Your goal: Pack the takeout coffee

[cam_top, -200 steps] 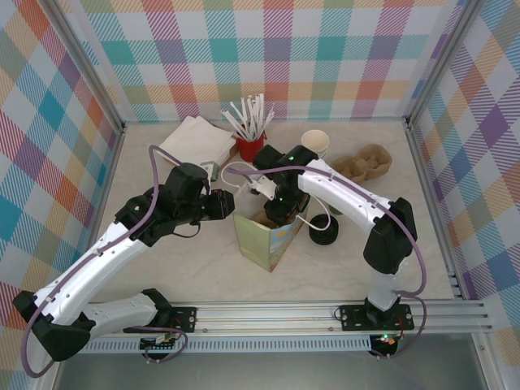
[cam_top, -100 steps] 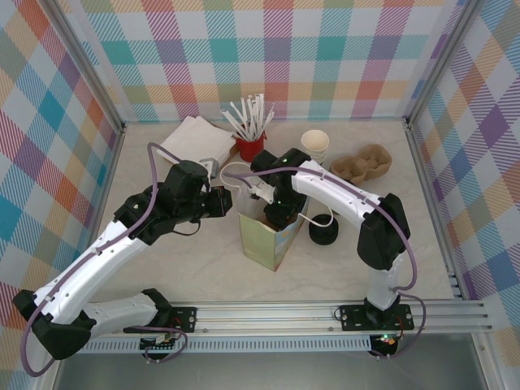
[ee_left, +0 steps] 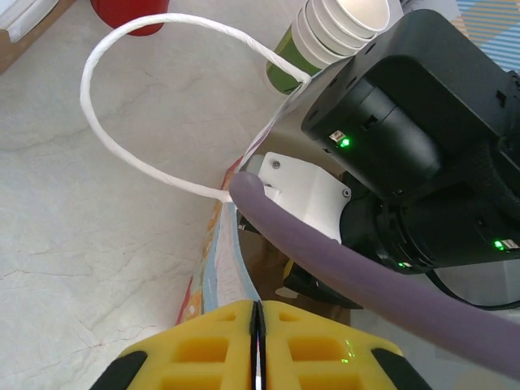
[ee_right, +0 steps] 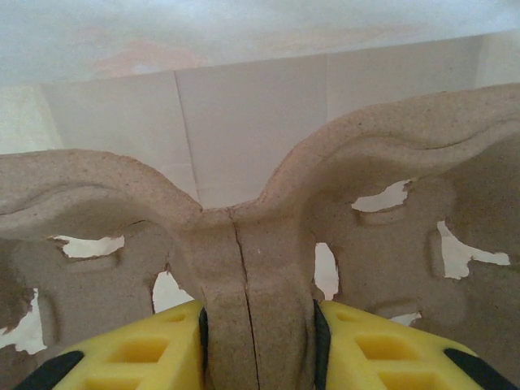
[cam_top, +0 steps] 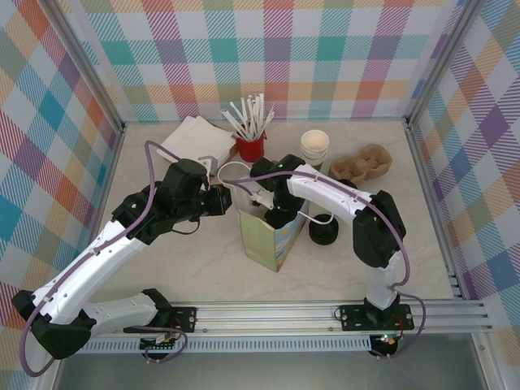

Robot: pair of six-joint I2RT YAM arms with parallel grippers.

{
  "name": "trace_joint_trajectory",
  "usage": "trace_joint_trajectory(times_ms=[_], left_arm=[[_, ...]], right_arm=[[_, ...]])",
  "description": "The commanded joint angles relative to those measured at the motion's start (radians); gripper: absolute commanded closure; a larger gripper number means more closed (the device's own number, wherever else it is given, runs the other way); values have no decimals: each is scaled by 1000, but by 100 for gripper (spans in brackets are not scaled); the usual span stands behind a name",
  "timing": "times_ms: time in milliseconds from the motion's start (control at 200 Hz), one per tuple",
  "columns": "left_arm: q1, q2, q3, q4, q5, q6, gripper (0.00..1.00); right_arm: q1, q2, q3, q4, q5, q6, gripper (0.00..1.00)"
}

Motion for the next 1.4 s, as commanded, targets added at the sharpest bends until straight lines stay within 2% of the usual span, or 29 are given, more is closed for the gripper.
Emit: trace_joint_trajectory(times_ms=[0,325,795,1005,1395], left_arm=[[-10,-16,40,-22,-11,19,88],[-11,-13,52,-26,-12,23,88],[-14,-19,67,-36,-11,20,89],[-23,-21,69,-35,-10,20,89],[-34,-40,72,-46,-25,18,87]], right_arm=[[9,24,-22,-10,5,-14,63],[9,28,-41,9,-3,-16,61],[6,-48,38,12,-44,-12,38],[3,-67,110,-1,-49,4,29],[-24,-99,369,-58,-87,60,23]])
